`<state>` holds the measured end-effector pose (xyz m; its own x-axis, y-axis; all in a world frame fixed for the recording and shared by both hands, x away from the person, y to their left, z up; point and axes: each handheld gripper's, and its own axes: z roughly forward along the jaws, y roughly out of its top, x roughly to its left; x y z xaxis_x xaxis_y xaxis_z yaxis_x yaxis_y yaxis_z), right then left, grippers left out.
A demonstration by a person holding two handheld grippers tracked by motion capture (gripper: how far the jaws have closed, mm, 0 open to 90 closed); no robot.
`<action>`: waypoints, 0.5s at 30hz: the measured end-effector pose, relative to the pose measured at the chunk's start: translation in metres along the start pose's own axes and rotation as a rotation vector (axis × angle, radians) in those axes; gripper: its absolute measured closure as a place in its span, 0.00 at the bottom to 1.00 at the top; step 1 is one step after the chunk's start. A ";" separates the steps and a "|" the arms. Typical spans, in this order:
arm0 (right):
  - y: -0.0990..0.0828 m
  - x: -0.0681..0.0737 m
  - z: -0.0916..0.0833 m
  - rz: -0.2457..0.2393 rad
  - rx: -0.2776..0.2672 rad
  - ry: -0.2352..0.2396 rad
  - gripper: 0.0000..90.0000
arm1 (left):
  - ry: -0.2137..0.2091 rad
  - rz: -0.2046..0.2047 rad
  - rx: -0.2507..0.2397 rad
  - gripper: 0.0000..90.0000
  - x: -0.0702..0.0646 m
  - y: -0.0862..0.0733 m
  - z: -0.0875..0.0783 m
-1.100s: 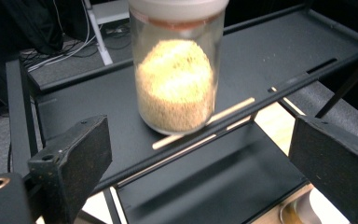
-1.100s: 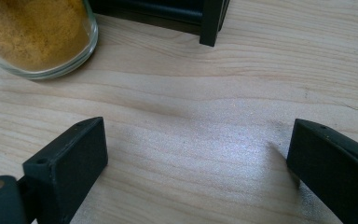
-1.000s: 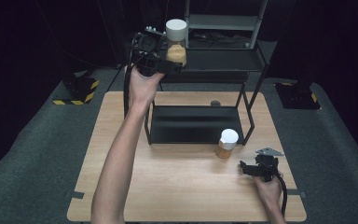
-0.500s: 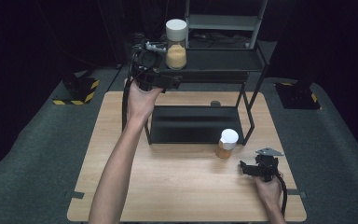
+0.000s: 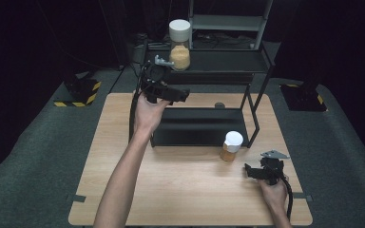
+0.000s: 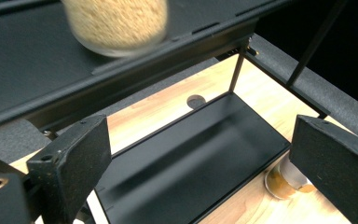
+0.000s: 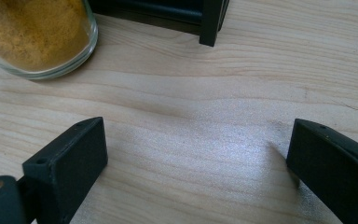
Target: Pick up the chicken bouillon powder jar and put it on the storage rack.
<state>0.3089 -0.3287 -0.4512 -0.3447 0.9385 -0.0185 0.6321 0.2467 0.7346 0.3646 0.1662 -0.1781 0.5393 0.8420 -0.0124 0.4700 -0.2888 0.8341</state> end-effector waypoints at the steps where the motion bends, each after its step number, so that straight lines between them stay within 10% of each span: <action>1: 0.000 0.000 0.000 0.000 0.000 0.000 0.05 | 0.000 0.000 0.000 0.06 0.000 0.000 0.000; 15: 0.000 0.000 0.000 0.000 0.000 0.000 0.05 | -0.015 -0.005 0.020 0.06 0.003 -0.027 0.011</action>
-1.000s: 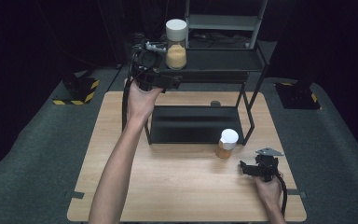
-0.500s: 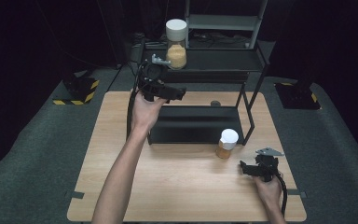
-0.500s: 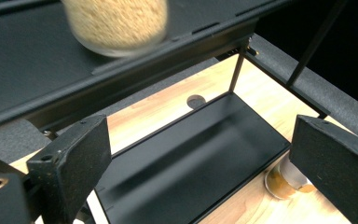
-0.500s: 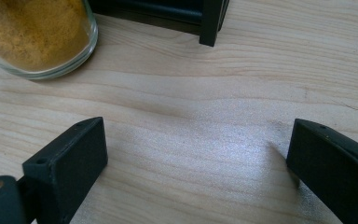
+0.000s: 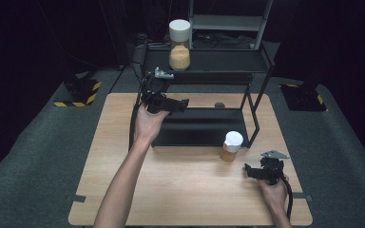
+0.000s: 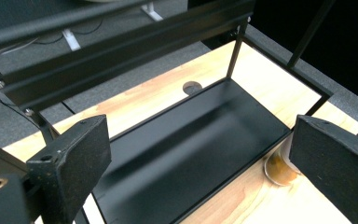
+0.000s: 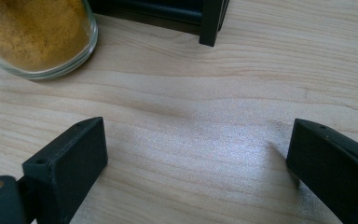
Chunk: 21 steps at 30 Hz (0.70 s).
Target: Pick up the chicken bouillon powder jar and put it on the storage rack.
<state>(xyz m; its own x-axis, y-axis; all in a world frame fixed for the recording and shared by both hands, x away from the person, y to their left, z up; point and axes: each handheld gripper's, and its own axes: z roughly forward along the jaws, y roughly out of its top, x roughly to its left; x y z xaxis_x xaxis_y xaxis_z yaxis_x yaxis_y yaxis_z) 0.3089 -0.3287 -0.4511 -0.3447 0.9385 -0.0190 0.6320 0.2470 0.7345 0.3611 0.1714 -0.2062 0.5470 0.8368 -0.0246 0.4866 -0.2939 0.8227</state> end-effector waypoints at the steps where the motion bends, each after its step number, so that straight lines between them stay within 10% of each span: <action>1: 0.000 0.000 0.000 0.000 0.000 0.000 0.05 | -0.003 -0.002 0.004 0.06 0.000 -0.003 0.002; 21: 0.000 0.000 0.000 0.000 0.000 0.000 0.05 | -0.027 -0.069 0.035 0.06 0.014 -0.070 0.026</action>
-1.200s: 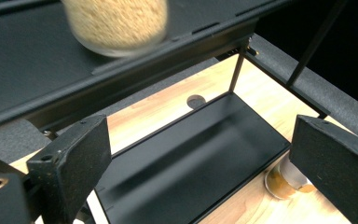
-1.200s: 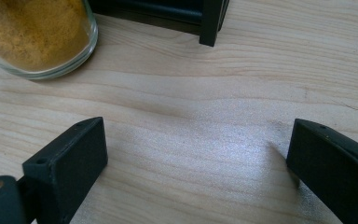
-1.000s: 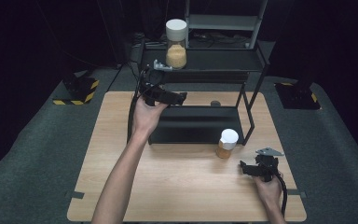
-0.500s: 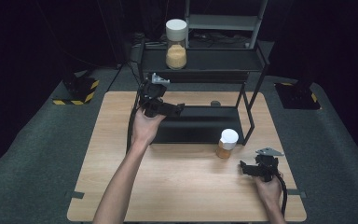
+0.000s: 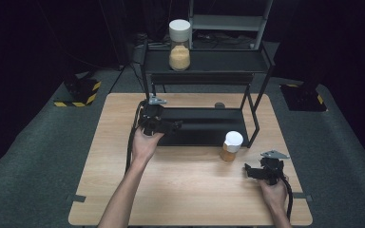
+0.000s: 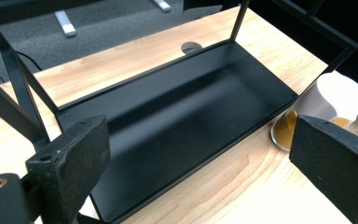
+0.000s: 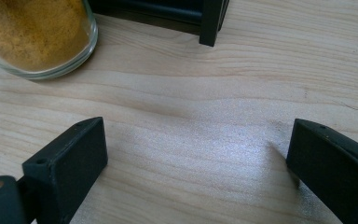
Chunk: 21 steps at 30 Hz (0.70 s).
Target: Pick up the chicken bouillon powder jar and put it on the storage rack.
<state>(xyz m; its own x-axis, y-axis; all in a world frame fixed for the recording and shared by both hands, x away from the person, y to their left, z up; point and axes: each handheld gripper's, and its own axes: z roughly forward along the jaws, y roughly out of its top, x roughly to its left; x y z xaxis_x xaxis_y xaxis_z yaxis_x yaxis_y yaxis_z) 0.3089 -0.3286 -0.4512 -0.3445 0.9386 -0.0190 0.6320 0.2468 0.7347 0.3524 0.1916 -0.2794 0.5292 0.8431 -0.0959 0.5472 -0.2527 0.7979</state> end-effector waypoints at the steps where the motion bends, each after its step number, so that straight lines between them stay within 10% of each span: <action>1: 0.000 0.000 0.000 0.000 0.000 0.000 0.05 | 0.002 0.001 -0.002 0.06 0.000 -0.002 0.001; 21: 0.000 0.000 0.000 0.000 0.000 0.000 0.05 | 0.029 0.046 0.031 0.07 -0.018 -0.043 0.034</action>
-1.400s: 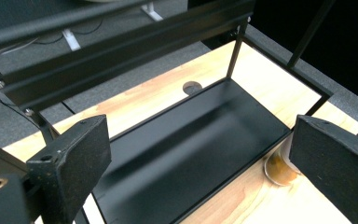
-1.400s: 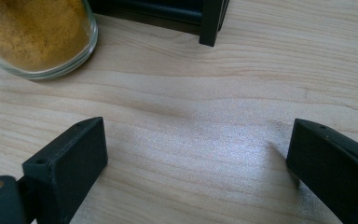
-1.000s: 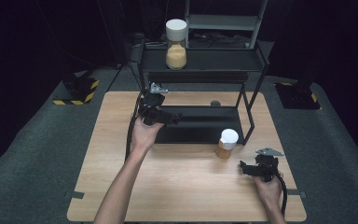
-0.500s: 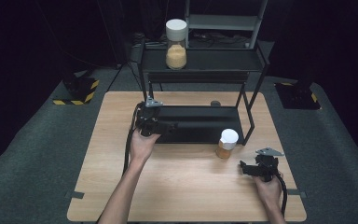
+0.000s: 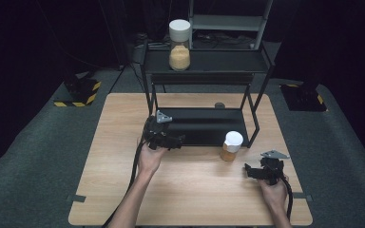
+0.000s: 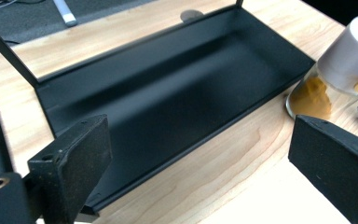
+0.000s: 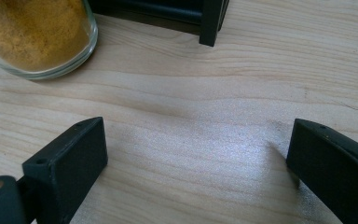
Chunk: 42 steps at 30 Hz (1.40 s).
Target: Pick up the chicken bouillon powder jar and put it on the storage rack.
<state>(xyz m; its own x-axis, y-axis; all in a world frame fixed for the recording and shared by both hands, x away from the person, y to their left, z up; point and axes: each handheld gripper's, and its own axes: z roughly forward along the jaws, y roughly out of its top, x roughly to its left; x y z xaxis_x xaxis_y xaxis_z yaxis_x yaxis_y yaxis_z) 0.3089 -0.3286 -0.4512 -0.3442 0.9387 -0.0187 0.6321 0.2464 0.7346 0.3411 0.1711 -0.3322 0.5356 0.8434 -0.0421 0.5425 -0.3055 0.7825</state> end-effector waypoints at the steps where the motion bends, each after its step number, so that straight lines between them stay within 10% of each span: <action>1: 0.000 0.000 0.000 0.000 0.000 0.000 0.05 | 0.000 0.000 0.001 0.07 -0.001 -0.002 0.002; 42: 0.000 0.000 0.000 0.000 0.000 0.000 0.05 | 0.054 -0.030 0.105 0.08 -0.018 -0.071 0.072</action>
<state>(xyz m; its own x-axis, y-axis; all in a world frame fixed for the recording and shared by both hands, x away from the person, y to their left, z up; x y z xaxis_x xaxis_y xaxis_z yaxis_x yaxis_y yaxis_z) 0.3090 -0.3286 -0.4511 -0.3443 0.9387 -0.0189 0.6322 0.2467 0.7345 0.3395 0.1464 -0.4319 0.4842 0.8745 -0.0290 0.6242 -0.3219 0.7119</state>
